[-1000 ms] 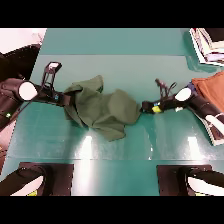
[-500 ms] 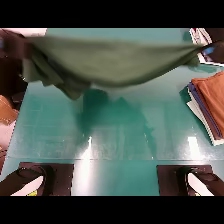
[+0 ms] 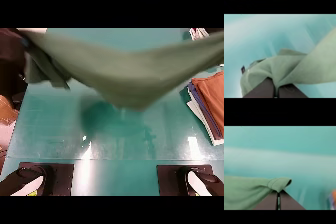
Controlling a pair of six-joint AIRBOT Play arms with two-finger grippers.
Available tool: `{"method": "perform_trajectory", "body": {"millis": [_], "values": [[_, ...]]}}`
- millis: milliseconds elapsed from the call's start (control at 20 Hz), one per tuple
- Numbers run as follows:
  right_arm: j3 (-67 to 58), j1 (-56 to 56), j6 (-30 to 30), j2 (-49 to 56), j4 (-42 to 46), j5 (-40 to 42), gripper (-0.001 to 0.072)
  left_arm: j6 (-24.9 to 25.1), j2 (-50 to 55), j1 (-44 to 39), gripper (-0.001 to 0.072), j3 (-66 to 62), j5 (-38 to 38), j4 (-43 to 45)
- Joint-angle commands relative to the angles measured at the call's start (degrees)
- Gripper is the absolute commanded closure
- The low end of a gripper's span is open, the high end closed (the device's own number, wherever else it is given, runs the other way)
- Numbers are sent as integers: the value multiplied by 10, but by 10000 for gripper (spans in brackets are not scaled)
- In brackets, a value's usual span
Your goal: Fold the shirts.
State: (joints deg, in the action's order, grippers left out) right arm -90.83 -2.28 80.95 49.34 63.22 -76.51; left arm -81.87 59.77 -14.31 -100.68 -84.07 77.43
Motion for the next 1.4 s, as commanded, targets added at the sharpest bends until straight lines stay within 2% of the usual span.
{"method": "perform_trajectory", "body": {"millis": [0, 100, 250, 400, 450, 500, 550, 600, 850, 1000, 1100, 1200, 1350], "values": [[87, 32, 3, 16, 0, -46, 698, 26, 0, 0, 682, 167, -21, -39], [160, 46, 5, 15, 0, -33, 698, 45, 0, 0, 682, 287, -20, -62], [241, 48, 8, 15, -2, 1, 698, 89, 0, 0, 682, 445, -3, -142], [277, 48, 12, 16, -2, 19, 698, 106, 0, 0, 680, 535, 7, -208], [283, 48, 12, 16, -2, 25, 698, 106, 0, 0, 649, 547, 7, -216], [288, 48, 12, 16, -2, 31, 698, 105, 0, 0, 398, 548, 8, -218], [291, 48, 12, 16, -2, 36, 698, 105, 0, 0, 259, 542, 10, -222], [292, 48, 12, 16, -2, 39, 698, 105, 0, 0, 279, 532, 11, -221], [292, 48, 12, 16, -2, 57, 698, 103, 0, 2, 279, 377, 18, -193], [292, 48, 12, 16, -2, 60, 698, 100, 0, 2, 278, 292, 68, -153], [292, 48, 12, 16, -2, 61, 698, 66, 2, 2, 279, 282, 120, -80], [292, 48, 12, 16, -2, 61, 697, 32, 25, 6, 278, 285, 122, -14], [292, 48, 12, 16, -2, 61, 698, 27, 78, 49, 278, 313, 123, -54]]}}
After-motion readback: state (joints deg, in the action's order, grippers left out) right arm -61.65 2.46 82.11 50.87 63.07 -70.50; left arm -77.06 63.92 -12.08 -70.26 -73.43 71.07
